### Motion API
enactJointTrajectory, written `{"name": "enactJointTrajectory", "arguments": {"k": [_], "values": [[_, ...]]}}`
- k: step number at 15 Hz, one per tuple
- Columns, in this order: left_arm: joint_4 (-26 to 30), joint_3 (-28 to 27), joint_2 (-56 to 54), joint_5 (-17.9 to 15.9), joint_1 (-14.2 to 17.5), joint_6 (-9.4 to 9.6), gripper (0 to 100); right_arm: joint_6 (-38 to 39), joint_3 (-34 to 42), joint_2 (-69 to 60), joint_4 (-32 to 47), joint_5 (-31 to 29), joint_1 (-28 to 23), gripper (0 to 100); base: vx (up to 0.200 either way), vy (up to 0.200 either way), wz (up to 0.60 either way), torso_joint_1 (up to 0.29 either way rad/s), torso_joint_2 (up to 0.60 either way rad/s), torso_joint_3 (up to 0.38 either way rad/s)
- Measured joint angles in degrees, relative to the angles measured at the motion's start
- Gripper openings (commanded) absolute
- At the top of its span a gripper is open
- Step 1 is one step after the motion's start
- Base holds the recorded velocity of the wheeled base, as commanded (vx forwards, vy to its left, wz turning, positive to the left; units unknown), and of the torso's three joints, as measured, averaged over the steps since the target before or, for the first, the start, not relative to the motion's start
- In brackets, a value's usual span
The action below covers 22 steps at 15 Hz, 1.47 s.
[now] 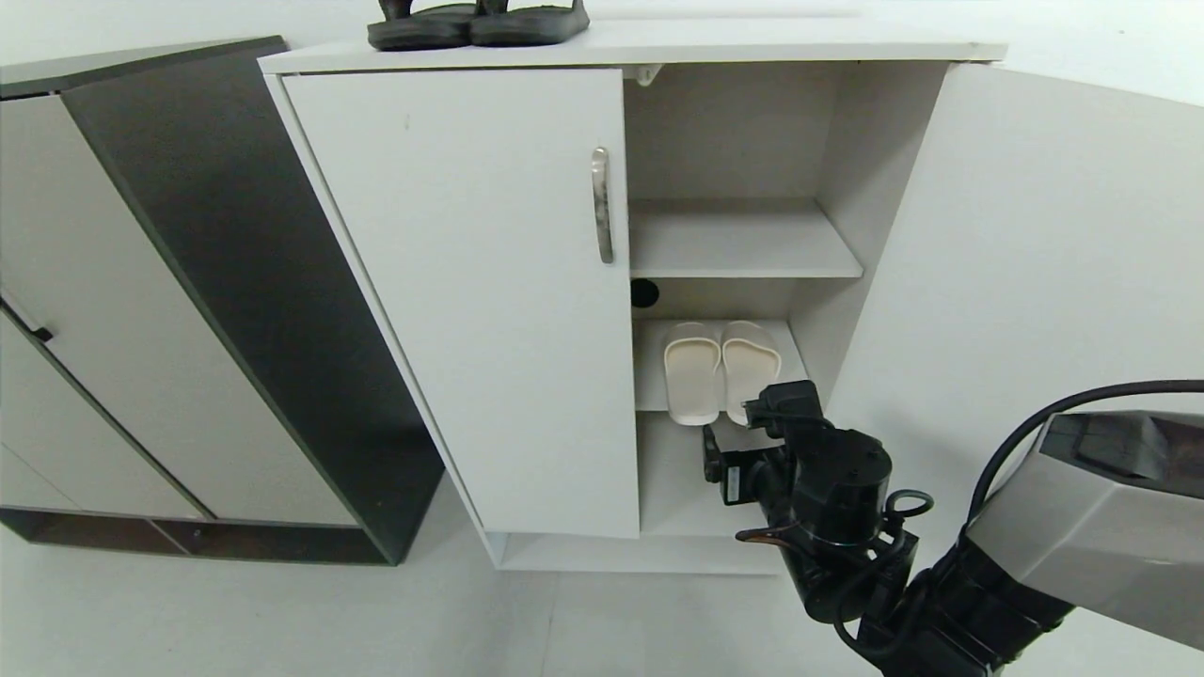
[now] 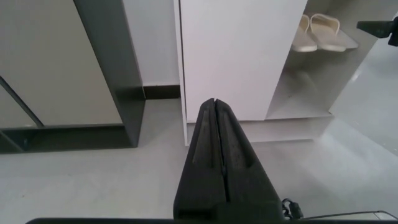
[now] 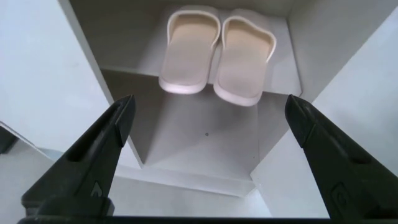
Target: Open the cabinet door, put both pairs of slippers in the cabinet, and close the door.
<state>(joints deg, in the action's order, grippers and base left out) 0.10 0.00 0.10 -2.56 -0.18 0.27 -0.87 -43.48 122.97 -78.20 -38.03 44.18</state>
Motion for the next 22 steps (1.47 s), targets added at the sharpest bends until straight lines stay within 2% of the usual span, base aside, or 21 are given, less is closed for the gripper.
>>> {"name": "enactJointTrajectory", "arguments": {"k": [9,22], "values": [[-0.07,0.0,0.0,0.0,0.0,0.17,0,-0.06,1.62,-0.23,-1.3,1.69,0.0,100,0.0,0.0,0.0,-0.001,0.0,0.009],[-0.07,0.0,0.0,-0.01,0.0,0.09,0,-0.77,2.78,0.05,-2.78,2.29,0.11,100,0.0,0.2,0.0,0.004,0.0,0.003]]}}
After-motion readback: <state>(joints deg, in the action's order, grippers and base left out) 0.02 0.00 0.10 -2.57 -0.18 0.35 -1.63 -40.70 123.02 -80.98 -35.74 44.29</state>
